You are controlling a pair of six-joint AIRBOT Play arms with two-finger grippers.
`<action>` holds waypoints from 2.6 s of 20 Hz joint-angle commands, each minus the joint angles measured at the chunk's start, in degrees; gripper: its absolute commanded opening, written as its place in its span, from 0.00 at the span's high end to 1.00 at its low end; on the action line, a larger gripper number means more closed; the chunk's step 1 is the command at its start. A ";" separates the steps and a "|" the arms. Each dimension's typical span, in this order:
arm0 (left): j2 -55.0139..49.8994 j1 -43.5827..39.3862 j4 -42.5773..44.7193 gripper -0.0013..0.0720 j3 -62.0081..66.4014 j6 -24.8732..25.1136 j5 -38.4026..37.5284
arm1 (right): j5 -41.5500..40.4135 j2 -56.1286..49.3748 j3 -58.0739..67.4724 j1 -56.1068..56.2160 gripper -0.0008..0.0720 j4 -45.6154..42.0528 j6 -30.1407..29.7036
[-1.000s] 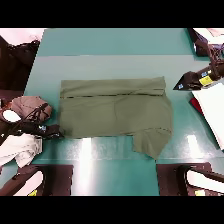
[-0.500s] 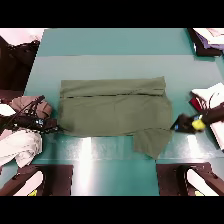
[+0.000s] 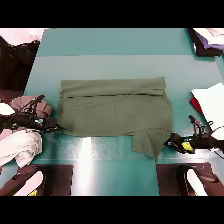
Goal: Fold the shirts.
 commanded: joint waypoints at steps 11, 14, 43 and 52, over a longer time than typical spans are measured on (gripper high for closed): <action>0.09 0.02 0.00 0.95 0.11 1.03 -2.08 | -2.69 -11.65 7.52 9.64 0.97 -2.93 -0.37; 3.63 0.02 0.00 0.95 0.11 0.74 -4.98 | 7.37 -7.82 15.41 10.78 0.97 -11.43 0.72; -13.60 0.02 -6.32 0.95 22.95 4.07 23.43 | -15.58 -37.94 53.29 15.65 0.97 -6.67 -0.70; -30.10 0.02 -14.01 0.09 34.77 4.02 24.92 | -11.58 -53.81 67.76 15.43 0.43 -6.05 -0.66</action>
